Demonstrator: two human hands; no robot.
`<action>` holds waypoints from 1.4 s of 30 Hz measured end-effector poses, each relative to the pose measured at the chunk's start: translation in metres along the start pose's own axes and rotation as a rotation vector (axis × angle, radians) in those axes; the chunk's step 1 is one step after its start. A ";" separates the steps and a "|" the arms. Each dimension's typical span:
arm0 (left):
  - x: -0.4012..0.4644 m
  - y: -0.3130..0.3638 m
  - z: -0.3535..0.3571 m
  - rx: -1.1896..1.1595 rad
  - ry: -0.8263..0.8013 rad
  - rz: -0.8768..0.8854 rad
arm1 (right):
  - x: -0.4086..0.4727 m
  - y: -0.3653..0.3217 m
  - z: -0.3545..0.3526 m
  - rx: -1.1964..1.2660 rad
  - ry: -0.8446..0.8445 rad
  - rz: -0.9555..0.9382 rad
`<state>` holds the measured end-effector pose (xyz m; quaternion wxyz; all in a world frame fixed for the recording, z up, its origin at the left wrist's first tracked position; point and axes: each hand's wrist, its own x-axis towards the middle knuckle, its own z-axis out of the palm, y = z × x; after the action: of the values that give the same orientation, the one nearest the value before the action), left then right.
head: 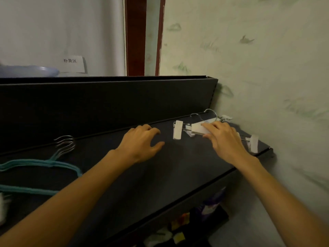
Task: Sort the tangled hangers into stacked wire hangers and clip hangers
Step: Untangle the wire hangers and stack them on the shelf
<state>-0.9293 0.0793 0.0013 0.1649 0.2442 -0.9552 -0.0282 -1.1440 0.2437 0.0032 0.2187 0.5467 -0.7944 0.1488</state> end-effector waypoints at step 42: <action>-0.195 -0.059 -0.055 0.181 0.120 -0.536 | 0.017 -0.208 0.005 0.238 -0.158 -0.433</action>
<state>-0.7229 0.1221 -0.0135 0.1855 0.5030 -0.8436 0.0290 -0.9559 0.1530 0.0075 0.1171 0.7357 -0.6506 0.1478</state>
